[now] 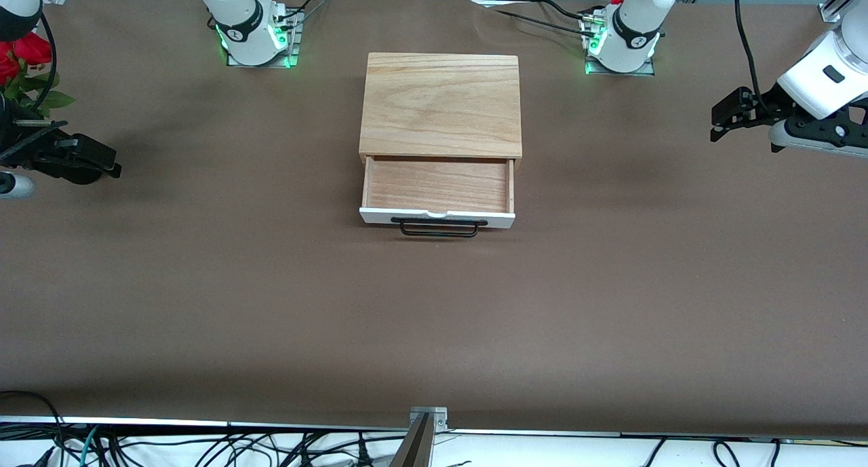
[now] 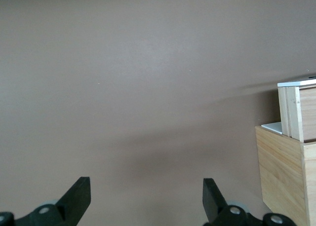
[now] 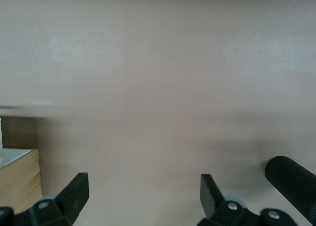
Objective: Close drawer with both arms simultaneously
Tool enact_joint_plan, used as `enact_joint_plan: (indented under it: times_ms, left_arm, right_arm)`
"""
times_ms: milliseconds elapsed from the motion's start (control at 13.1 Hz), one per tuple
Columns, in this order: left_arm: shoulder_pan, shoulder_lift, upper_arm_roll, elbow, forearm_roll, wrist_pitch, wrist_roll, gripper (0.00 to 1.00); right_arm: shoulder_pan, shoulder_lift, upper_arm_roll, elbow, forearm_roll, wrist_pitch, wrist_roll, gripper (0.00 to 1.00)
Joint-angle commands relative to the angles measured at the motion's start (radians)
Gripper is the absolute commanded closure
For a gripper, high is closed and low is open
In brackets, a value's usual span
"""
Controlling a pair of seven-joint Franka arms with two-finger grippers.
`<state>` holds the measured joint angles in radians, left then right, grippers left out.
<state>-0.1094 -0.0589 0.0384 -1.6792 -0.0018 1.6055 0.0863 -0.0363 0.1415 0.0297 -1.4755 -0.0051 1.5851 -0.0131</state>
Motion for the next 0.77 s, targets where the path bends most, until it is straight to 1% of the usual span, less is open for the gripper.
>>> enact_joint_plan:
  times_ms: [0,689]
  left_arm:
    - [0.002,0.010,0.000,0.024,0.008,-0.004,-0.006,0.00]
    - [0.002,0.010,0.000,0.024,0.008,-0.004,-0.006,0.00]
  right_arm:
    - [-0.002,-0.005,-0.001,-0.005,-0.001,0.007,-0.008,0.00]
    - [-0.001,-0.005,0.001,-0.003,-0.001,0.013,-0.008,0.00]
